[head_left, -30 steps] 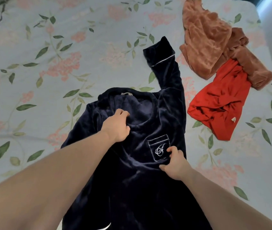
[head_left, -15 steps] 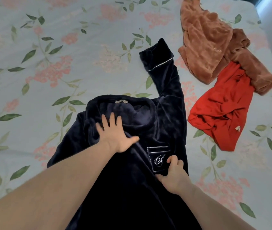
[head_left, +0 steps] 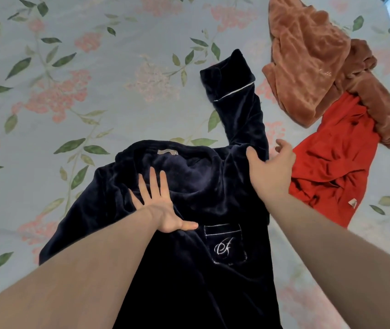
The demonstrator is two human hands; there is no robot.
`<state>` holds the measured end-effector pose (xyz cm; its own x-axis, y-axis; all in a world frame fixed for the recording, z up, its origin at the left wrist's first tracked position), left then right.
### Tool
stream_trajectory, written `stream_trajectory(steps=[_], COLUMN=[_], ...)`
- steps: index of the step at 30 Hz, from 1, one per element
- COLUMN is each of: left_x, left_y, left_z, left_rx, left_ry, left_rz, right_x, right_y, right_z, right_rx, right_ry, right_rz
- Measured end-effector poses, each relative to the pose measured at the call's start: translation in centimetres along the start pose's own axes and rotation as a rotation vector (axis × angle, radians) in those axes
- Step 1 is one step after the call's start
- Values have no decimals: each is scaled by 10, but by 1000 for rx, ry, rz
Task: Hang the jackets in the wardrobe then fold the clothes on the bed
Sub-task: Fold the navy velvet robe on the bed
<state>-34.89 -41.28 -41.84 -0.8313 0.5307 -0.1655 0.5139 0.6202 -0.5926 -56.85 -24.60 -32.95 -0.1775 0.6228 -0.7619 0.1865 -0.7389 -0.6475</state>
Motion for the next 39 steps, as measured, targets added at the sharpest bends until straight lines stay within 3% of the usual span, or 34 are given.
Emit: stream_trajectory(steps=[7, 14, 19, 24, 28, 31, 35, 39], left_x=[3, 2, 2, 1, -6, -23, -45, -58], left_y=[0, 2, 1, -1, -8, -27, -72, -101], left_z=[5, 7, 4, -3, -17, -26, -58, -95], left_rx=[-47, -44, -19, 26, 75, 4, -96, -233], left_ry=[-21, -8, 6, 27, 93, 180, 253, 281], left_rz=[5, 5, -27, -60, -142, -377, -1033, -1399], right_x=[6, -17, -49, -61, -87, -112, -128, -131], right_y=[37, 44, 25, -1, -36, -63, -82, -92], right_z=[78, 89, 72, 47, 31, 19, -7, -46], right_rx=[-197, -348, -307, -98, -95, -117, -186, -304], right_ry=[349, 452, 257, 34, -43, -184, -249, -314], right_rz=[20, 231, 322, 306, 429, 444, 455, 407])
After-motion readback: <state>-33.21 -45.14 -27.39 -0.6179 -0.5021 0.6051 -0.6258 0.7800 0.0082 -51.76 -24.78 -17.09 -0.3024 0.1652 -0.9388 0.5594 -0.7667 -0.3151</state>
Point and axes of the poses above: each hand's wrist, its own z-axis towards the middle knuckle, its own y-axis out of the palm, x = y × z, the point moved 6 cm from there along z, towards the middle knuckle, and after that the axes turned 12 degrees about -y, right-handed, at the moved point
